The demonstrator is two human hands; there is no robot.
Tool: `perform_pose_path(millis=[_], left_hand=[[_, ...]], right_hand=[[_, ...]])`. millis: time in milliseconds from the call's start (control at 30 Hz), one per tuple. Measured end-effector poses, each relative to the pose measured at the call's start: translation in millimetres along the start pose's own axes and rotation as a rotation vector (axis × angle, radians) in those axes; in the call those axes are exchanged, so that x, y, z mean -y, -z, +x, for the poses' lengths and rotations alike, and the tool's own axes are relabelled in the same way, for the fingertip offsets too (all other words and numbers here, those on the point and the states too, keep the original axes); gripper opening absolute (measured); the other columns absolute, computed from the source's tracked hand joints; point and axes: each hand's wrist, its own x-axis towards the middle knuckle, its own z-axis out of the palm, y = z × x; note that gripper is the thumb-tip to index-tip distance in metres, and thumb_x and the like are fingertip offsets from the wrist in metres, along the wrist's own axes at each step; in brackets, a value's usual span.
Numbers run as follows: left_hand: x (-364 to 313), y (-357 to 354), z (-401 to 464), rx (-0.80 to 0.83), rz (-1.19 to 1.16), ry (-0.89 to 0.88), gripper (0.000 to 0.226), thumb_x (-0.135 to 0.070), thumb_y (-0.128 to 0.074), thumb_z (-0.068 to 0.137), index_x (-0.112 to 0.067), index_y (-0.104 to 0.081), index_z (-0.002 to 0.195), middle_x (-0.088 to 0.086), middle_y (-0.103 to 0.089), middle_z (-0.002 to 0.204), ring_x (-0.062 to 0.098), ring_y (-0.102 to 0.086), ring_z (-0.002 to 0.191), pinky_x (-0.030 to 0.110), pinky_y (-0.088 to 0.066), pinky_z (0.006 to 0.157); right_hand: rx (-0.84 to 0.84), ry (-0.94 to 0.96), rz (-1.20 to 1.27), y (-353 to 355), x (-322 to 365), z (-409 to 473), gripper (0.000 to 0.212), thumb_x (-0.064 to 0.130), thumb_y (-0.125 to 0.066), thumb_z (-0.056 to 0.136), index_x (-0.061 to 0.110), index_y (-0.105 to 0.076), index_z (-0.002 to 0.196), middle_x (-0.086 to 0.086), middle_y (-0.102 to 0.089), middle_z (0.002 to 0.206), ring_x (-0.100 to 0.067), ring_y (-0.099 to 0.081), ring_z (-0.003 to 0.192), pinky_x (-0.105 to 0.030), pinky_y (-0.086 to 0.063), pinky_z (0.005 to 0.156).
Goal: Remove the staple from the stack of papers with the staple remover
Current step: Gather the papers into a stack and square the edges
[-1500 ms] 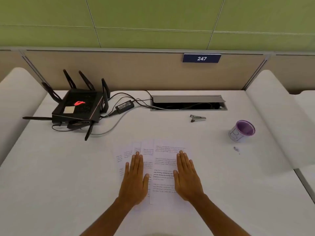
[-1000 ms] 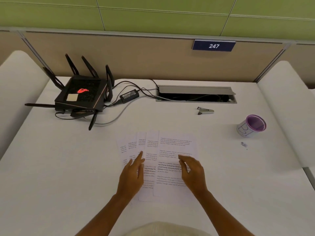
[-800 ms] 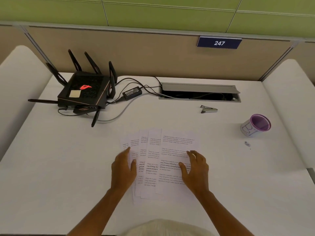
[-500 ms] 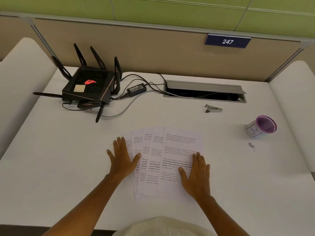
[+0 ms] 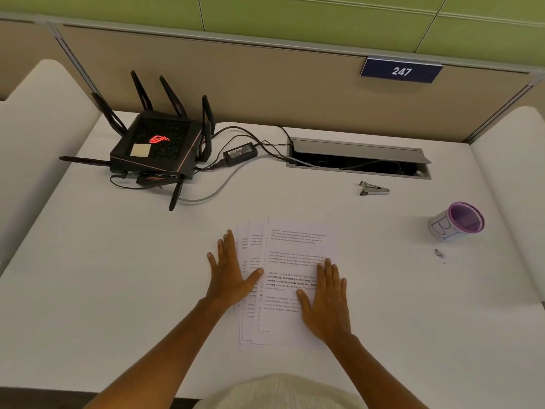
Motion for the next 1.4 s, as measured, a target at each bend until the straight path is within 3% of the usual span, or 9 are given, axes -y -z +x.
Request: perform_pose_path(millis=[433, 700, 867, 900, 967, 1033, 1100, 1233, 1400], left_hand=[[-1.3, -2.0, -3.4, 0.026, 0.051, -0.028, 0.132, -0.061, -0.075, 0.085, -0.025, 0.025, 0.162, 0.003, 0.008, 0.178, 0.031, 0.007, 0.166, 0.055, 0.01, 0.13], [-21.5, 7.7, -13.0, 0.036, -0.004, 0.001, 0.129, -0.047, -0.078, 0.09, -0.031, 0.028, 0.161, 0.004, 0.005, 0.178, 0.035, 0.002, 0.165, 0.058, -0.008, 0.131], [-21.3, 1.3, -16.9, -0.003, -0.168, -0.067, 0.123, -0.03, -0.077, 0.093, -0.038, 0.025, 0.162, -0.017, -0.019, 0.168, 0.021, -0.035, 0.155, 0.058, -0.008, 0.133], [-25.3, 0.4, -21.1, -0.033, -0.221, -0.045, 0.122, -0.027, -0.078, 0.093, -0.04, 0.022, 0.163, -0.017, -0.032, 0.16, 0.017, -0.049, 0.144, 0.058, -0.025, 0.129], [-31.7, -0.9, -30.2, -0.108, -0.321, 0.014, 0.122, -0.023, -0.08, 0.092, -0.047, 0.017, 0.162, -0.01, -0.055, 0.142, 0.017, -0.07, 0.115, 0.041, -0.064, 0.096], [-34.6, -4.0, -38.2, -0.14, -0.417, 0.063, 0.122, -0.016, -0.079, 0.092, -0.05, 0.015, 0.161, -0.007, -0.056, 0.14, 0.016, -0.073, 0.103, 0.023, -0.066, 0.072], [-39.9, -5.1, -46.9, -0.136, -0.496, 0.12, 0.12, -0.008, -0.077, 0.093, -0.049, 0.012, 0.163, -0.01, -0.051, 0.143, 0.013, -0.069, 0.111, 0.022, -0.064, 0.074], [-40.4, -6.5, -57.2, -0.176, -0.563, 0.188, 0.095, -0.005, -0.078, 0.092, -0.033, -0.022, 0.164, -0.004, -0.053, 0.154, 0.019, -0.062, 0.129, 0.028, -0.062, 0.088], [-46.9, 10.7, -63.0, -0.171, -0.626, 0.174, 0.063, -0.01, -0.078, 0.093, -0.028, -0.045, 0.143, -0.005, -0.062, 0.132, 0.021, -0.066, 0.119, 0.017, -0.063, 0.072]], right_hand=[[0.095, 0.082, 0.012, -10.5, 28.6, -0.8, 0.089, 0.064, -0.025, 0.101, 0.015, 0.015, 0.163, -0.003, 0.022, 0.172, -0.021, 0.021, 0.159, -0.042, 0.009, 0.129], [0.131, 0.115, -0.053, -11.1, 24.6, -1.6, 0.091, 0.065, -0.024, 0.101, 0.013, 0.022, 0.161, -0.006, 0.029, 0.17, -0.023, 0.027, 0.157, -0.043, 0.012, 0.128], [0.131, 0.138, -0.031, -11.4, 20.7, -1.1, 0.09, 0.063, -0.024, 0.102, 0.015, 0.027, 0.159, -0.004, 0.032, 0.169, -0.022, 0.028, 0.157, -0.043, 0.011, 0.13], [0.13, 0.14, -0.024, -11.2, 20.3, -1.0, 0.09, 0.063, -0.024, 0.102, 0.015, 0.027, 0.159, -0.004, 0.032, 0.169, -0.022, 0.028, 0.157, -0.042, 0.012, 0.129], [0.133, 0.147, -0.015, -11.5, 18.6, -0.9, 0.09, 0.062, -0.026, 0.103, 0.015, 0.026, 0.159, -0.004, 0.033, 0.168, -0.021, 0.029, 0.156, -0.042, 0.013, 0.129], [0.138, 0.153, 0.006, -12.2, 16.9, 0.4, 0.09, 0.061, -0.027, 0.103, 0.015, 0.024, 0.16, -0.003, 0.033, 0.168, -0.021, 0.029, 0.157, -0.043, 0.011, 0.129], [0.145, 0.161, 0.053, -10.9, 15.1, 1.8, 0.09, 0.059, -0.033, 0.103, 0.016, 0.02, 0.162, -0.002, 0.03, 0.169, -0.021, 0.027, 0.157, -0.045, 0.009, 0.131], [0.067, 0.045, 0.434, 6.1, 10.3, 2.3, 0.092, 0.04, -0.062, 0.099, 0.023, -0.001, 0.166, 0.002, -0.01, 0.173, -0.018, -0.011, 0.159, -0.042, -0.015, 0.131], [-0.047, -0.219, 0.856, 40.8, -9.2, 10.0, 0.11, 0.027, -0.088, 0.081, 0.027, -0.017, 0.164, 0.006, -0.052, 0.145, -0.015, -0.057, 0.123, -0.036, -0.049, 0.109]])
